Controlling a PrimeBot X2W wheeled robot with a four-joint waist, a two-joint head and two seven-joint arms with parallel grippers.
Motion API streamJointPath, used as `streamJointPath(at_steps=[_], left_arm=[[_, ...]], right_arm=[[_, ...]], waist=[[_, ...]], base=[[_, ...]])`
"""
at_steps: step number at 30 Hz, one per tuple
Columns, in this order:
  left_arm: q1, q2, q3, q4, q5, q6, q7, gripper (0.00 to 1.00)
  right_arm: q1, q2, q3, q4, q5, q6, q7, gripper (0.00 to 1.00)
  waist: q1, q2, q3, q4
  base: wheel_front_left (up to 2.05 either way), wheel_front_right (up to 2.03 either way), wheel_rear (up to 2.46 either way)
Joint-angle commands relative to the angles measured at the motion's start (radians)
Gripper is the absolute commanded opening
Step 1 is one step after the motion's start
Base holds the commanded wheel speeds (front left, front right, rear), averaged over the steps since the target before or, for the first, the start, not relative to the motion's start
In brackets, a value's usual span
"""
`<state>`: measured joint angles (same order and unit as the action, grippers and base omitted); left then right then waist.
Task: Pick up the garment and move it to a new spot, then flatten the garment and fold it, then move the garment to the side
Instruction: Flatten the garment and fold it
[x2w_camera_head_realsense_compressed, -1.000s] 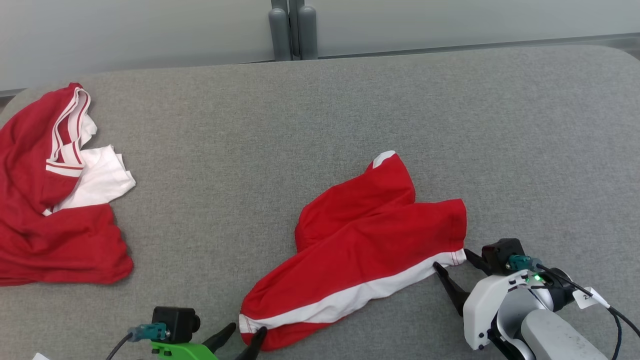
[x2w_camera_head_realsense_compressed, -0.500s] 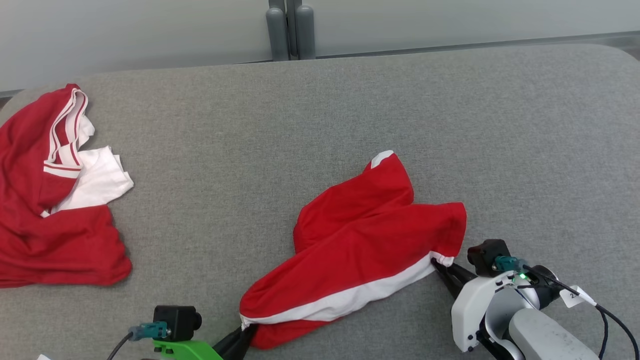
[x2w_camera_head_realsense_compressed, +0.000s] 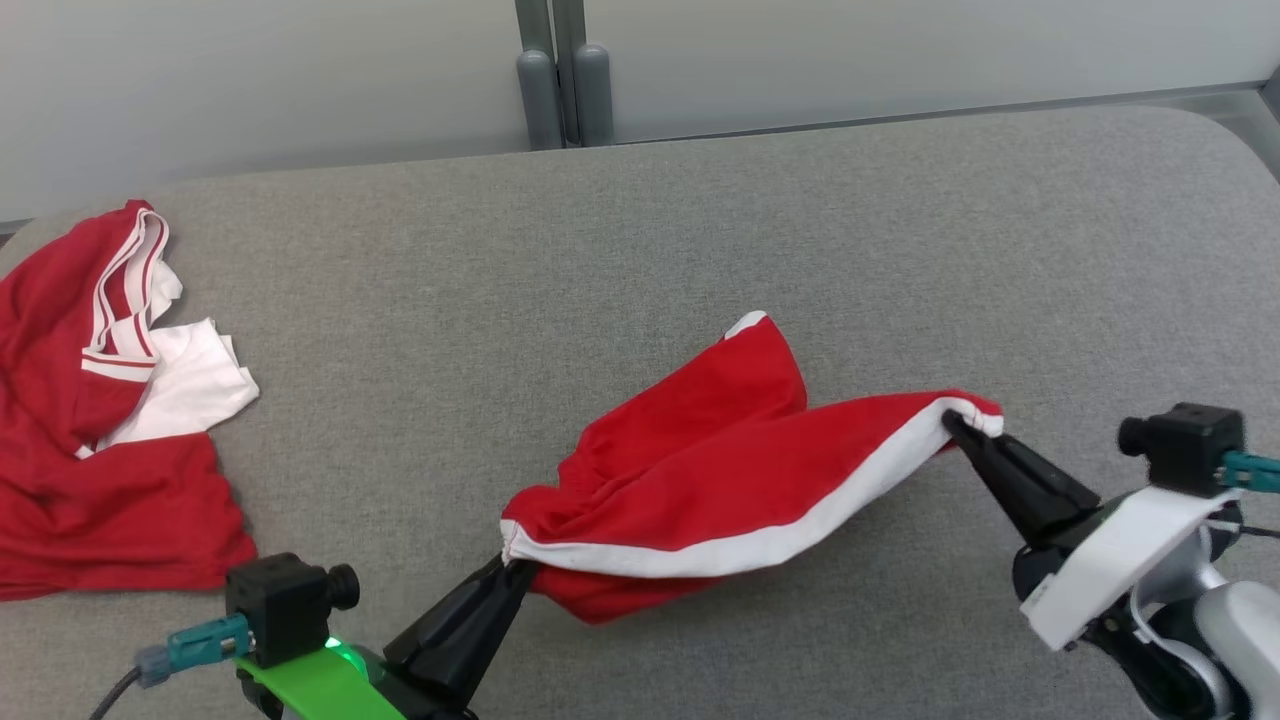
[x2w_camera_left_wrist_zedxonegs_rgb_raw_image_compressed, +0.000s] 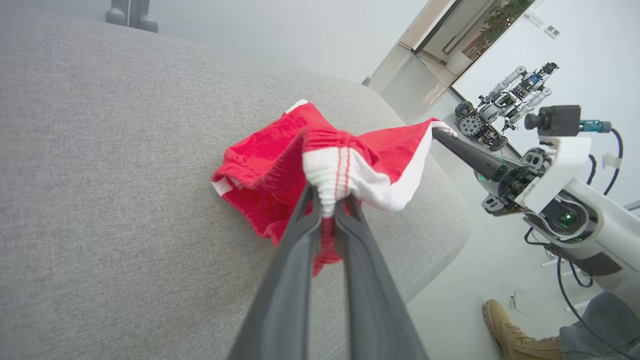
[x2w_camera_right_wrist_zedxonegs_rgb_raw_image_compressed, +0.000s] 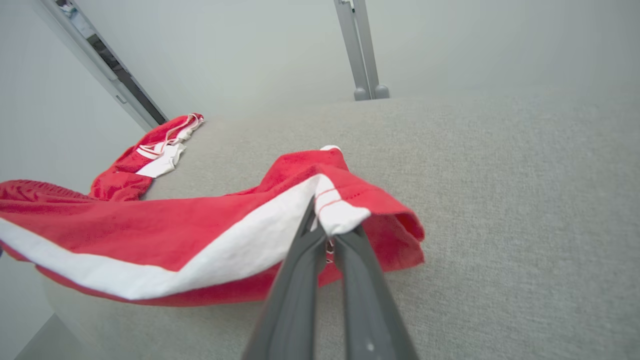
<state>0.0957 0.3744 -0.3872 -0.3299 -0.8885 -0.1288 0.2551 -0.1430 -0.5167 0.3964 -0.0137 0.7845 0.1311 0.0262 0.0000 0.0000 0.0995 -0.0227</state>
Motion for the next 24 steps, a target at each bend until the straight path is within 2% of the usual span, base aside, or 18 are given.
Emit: streamJointPath(at_steps=[1,4,8,12,15,19,23,24], left_arm=[[-0.003,0.023,0.0,-0.061,-0.017,-0.002,0.002,0.0],[-0.031,0.052,0.001,-0.198,-0.03,-0.002,0.001,0.0],[-0.099,0.066,0.049,-0.329,-0.049,0.001,0.004,0.0],[-0.236,0.09,0.123,-0.361,-0.081,0.024,0.048,0.0],[-0.388,0.093,0.153,-0.323,-0.148,0.036,0.107,0.0],[-0.661,0.108,0.147,-0.182,-0.166,0.078,0.23,0.0],[-0.961,0.08,0.11,0.035,-0.108,0.103,0.304,0.0],[-1.045,0.064,0.102,0.105,-0.078,0.103,0.294,0.0]], right_arm=[[0.03,-0.033,-0.037,-0.099,0.052,-0.001,0.014,0.0],[0.081,-0.096,-0.155,-0.314,0.139,-0.001,0.037,0.0],[0.095,-0.142,-0.334,-0.518,0.226,0.0,0.07,0.0],[0.043,-0.177,-0.497,-0.564,0.272,-0.001,0.137,0.0],[-0.055,-0.175,-0.557,-0.536,0.288,-0.001,0.184,0.0],[-0.305,-0.111,-0.506,-0.442,0.25,-0.001,0.24,0.0],[-0.622,0.046,-0.431,-0.241,0.083,-0.001,0.28,0.0],[-0.714,0.111,-0.441,-0.166,0.012,-0.001,0.266,0.0]], waist=[[0.0,0.0,-0.003,-0.007],[0.0,0.0,0.002,-0.02],[0.0,0.0,0.032,-0.036],[0.0,0.0,0.097,-0.046],[0.0,0.0,0.175,-0.052],[0.0,0.0,0.3,-0.071],[0.0,0.0,0.424,-0.082],[0.0,0.0,0.454,-0.084]], base=[[0.0,0.0,0.0],[0.0,0.0,0.0],[0.0,0.0,0.0],[0.0,0.0,0.0],[0.0,0.0,0.0],[0.0,0.0,0.0],[0.0,0.0,0.0],[0.0,0.0,0.0]])
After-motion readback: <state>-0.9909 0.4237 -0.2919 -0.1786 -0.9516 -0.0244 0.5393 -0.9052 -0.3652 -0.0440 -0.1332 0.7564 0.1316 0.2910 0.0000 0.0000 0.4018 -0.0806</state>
